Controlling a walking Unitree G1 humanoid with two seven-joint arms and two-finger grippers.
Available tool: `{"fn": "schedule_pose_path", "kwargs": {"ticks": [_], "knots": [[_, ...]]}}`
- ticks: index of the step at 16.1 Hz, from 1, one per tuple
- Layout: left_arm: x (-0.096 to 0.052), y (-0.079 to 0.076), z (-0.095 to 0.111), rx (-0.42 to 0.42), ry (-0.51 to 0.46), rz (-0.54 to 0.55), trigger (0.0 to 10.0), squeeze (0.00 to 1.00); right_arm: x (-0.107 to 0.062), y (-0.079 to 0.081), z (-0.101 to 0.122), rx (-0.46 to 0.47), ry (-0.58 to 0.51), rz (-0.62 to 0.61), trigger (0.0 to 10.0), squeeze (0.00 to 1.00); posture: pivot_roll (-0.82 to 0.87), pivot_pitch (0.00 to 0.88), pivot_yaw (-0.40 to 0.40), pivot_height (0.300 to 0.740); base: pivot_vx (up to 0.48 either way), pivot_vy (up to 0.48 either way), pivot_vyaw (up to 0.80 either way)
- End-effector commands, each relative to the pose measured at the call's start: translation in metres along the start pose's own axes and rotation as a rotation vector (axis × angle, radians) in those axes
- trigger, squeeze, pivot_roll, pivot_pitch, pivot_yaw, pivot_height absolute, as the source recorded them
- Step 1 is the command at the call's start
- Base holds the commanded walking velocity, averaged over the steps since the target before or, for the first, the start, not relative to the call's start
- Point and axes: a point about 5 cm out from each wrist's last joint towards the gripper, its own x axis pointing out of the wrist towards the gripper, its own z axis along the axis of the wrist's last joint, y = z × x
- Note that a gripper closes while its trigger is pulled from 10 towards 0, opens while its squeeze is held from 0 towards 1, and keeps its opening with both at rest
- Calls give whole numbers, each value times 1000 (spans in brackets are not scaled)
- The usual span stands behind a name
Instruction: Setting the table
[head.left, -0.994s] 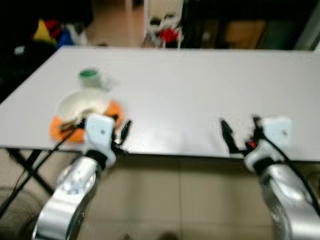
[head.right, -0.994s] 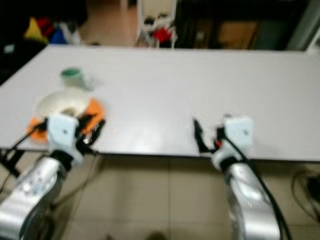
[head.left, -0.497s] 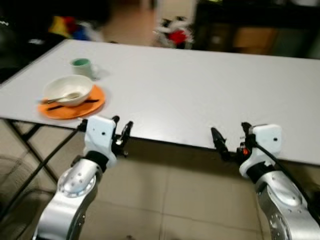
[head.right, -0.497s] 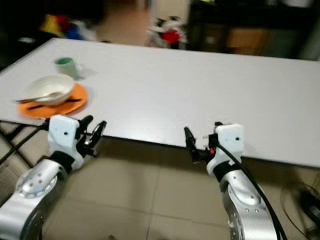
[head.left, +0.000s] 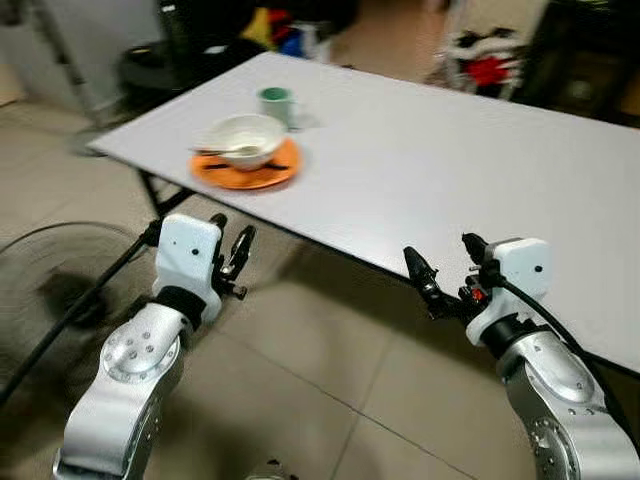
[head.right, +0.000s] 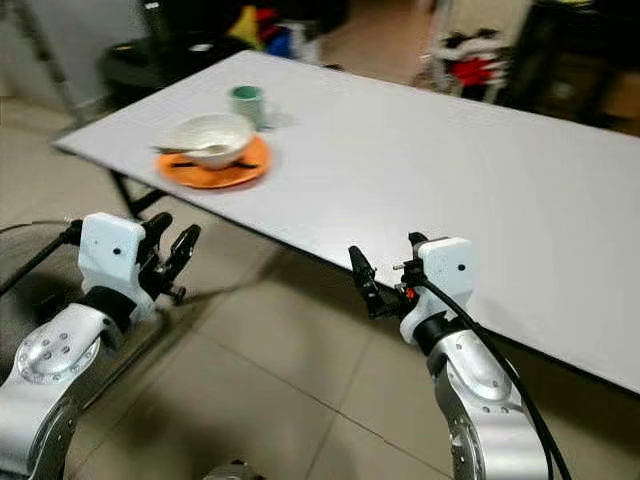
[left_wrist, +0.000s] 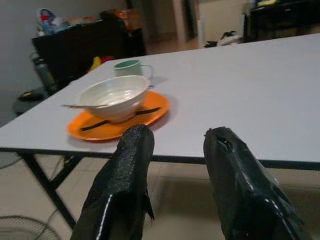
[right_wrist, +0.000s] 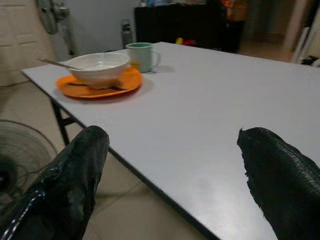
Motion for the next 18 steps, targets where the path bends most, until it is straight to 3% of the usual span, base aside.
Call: {"fn": "schedule_pose_path", "kwargs": {"ticks": [1, 13, 18], "knots": [[3, -2, -1, 9, 13, -18, 10000, 0, 0, -4, -1, 11, 5, -28, 10000, 1000, 66, 0, 76, 740, 0, 0, 800], [8, -2, 1, -25, 24, -15, 10000, 0, 3, 0, 2, 24, -1, -31, 10000, 1000, 68, 0, 73, 740, 0, 0, 800], [8, 7, 1, -26, 24, 9, 10000, 0, 7, 0, -2, 53, 33, -49, 10000, 1000, 62, 0, 79, 740, 0, 277, 0]]}}
